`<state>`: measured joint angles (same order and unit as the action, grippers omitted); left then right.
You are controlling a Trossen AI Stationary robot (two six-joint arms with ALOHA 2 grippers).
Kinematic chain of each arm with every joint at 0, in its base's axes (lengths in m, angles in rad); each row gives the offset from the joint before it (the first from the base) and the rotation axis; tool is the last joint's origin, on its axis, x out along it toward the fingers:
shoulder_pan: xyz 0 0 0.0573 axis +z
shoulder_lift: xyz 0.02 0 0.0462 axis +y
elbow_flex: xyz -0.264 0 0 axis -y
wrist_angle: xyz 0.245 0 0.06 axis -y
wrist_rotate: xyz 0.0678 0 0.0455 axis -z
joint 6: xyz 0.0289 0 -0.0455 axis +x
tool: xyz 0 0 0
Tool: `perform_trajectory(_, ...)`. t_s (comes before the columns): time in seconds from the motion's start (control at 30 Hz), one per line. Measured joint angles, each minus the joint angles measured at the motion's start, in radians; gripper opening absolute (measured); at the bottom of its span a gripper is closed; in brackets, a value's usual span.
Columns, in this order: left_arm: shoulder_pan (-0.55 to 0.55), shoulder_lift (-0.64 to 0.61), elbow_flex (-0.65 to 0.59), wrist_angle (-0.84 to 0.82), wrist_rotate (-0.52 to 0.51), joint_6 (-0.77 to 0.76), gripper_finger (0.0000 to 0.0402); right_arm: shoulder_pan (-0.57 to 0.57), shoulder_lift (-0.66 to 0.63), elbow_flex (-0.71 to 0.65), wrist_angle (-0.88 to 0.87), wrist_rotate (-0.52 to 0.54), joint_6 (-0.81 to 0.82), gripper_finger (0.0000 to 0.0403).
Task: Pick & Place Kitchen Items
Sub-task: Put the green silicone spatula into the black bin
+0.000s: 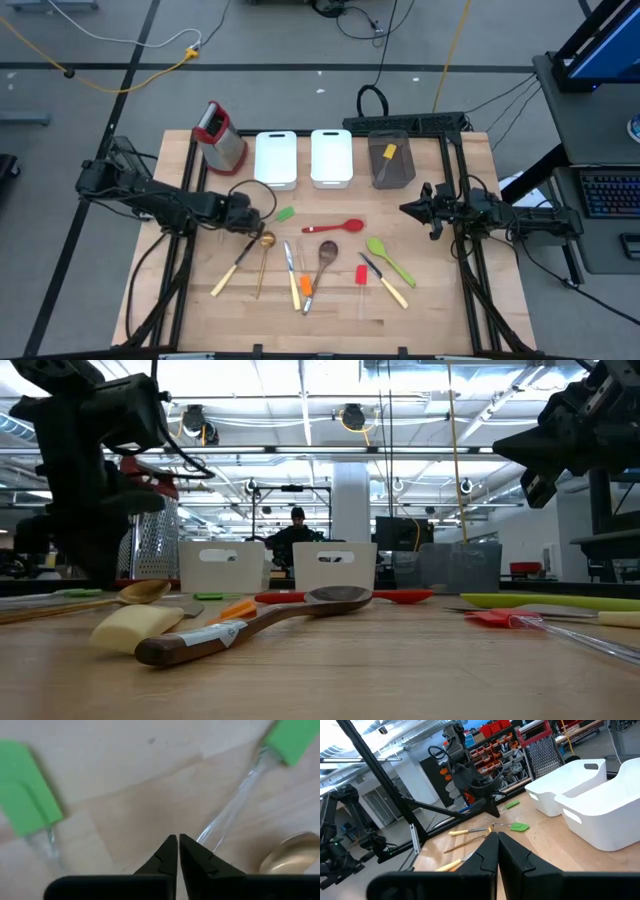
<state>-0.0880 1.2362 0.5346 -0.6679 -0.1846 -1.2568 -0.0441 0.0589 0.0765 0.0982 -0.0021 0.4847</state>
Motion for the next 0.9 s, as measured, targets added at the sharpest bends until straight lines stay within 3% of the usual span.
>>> perform_trajectory(0.43, 0.063, 0.000, 0.000, 0.033, -0.077, 0.068, 0.0205, 0.000, 0.000, 0.000, 0.001, 0.000, 0.000, 0.0000)
perform_trajectory(0.6, 0.096, -0.005, 0.001, 0.010, 0.049, 0.166, 0.0244, 0.000, 0.000, 0.000, 0.001, 0.000, 0.000, 0.0000)
perform_trajectory(0.67, 0.106, -0.018, 0.020, -0.045, 0.046, 0.160, 0.0253, 0.000, 0.000, 0.000, 0.001, 0.000, 0.000, 0.0000)
perform_trajectory(0.9, 0.114, -0.134, 0.208, -0.514, -0.256, 0.028, 0.0268, 0.000, 0.000, 0.000, 0.001, 0.000, 0.001, 0.0000)
